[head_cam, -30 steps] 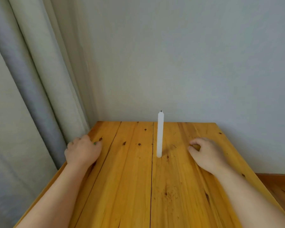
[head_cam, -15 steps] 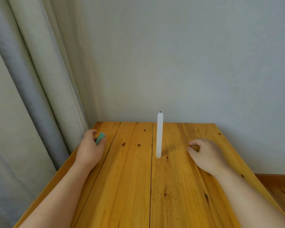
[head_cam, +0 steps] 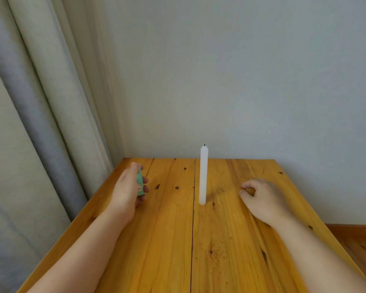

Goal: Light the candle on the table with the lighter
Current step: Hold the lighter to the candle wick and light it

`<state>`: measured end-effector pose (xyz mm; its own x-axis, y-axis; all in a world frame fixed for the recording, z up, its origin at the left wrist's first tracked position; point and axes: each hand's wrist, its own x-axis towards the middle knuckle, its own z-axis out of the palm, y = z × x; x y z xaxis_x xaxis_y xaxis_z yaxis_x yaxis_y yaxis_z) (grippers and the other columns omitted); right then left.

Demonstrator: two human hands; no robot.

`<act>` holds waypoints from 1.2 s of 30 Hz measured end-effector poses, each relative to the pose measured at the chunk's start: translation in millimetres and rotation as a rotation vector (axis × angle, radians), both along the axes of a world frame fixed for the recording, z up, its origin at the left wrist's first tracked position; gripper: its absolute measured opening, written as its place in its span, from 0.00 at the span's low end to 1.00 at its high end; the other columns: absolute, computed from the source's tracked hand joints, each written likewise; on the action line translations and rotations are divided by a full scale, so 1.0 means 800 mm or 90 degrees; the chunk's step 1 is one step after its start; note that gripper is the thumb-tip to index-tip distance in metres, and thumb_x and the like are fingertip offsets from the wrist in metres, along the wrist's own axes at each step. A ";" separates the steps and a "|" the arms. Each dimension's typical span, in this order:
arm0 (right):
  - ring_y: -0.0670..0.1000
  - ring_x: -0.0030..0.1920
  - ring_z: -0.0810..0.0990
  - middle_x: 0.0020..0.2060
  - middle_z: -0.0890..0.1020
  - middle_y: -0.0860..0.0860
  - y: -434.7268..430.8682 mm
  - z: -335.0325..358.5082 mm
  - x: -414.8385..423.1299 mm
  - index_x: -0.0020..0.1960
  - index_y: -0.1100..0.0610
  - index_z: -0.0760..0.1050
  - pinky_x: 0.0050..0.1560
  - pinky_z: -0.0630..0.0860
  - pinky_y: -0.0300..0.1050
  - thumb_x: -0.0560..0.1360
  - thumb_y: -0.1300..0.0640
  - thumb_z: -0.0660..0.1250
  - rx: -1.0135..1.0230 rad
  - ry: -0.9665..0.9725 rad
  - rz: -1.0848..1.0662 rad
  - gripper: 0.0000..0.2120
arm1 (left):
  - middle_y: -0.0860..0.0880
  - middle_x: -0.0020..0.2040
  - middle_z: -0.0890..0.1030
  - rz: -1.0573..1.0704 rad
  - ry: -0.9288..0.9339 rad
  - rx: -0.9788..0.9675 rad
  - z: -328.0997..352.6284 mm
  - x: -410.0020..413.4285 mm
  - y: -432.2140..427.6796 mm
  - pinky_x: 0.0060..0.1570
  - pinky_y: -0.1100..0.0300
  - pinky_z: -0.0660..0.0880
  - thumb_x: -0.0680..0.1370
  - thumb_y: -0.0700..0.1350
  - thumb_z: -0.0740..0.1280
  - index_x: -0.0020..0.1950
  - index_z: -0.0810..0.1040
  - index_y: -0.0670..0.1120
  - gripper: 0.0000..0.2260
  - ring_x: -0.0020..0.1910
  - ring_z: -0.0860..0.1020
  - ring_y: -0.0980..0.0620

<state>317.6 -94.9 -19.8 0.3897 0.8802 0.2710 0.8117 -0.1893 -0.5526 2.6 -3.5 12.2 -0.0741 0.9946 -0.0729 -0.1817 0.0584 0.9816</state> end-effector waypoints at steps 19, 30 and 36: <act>0.52 0.63 0.73 0.60 0.79 0.46 0.001 -0.003 0.001 0.56 0.47 0.79 0.64 0.69 0.51 0.74 0.47 0.65 0.008 -0.002 0.005 0.12 | 0.56 0.39 0.75 0.039 0.702 0.450 0.057 0.056 -0.059 0.28 0.59 0.76 0.78 0.65 0.56 0.56 0.70 0.54 0.17 0.34 0.76 0.56; 0.52 0.62 0.73 0.60 0.78 0.46 -0.001 0.001 -0.002 0.57 0.48 0.78 0.64 0.69 0.52 0.75 0.47 0.64 -0.001 -0.002 0.002 0.12 | 0.52 0.40 0.78 0.063 0.768 0.531 0.108 0.062 -0.066 0.29 0.59 0.73 0.76 0.62 0.61 0.51 0.79 0.50 0.17 0.38 0.76 0.53; 0.51 0.63 0.72 0.60 0.78 0.46 -0.001 0.001 -0.002 0.57 0.47 0.78 0.64 0.69 0.51 0.75 0.47 0.63 -0.003 -0.003 0.001 0.12 | 0.56 0.36 0.75 0.031 0.721 0.511 0.119 0.081 -0.067 0.25 0.60 0.69 0.73 0.63 0.62 0.46 0.70 0.52 0.15 0.33 0.75 0.57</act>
<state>315.7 -95.6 -19.2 0.3867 0.8821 0.2691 0.8147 -0.1901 -0.5478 67.2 -57.4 107.2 0.2560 0.7302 0.6334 0.7418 -0.5686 0.3557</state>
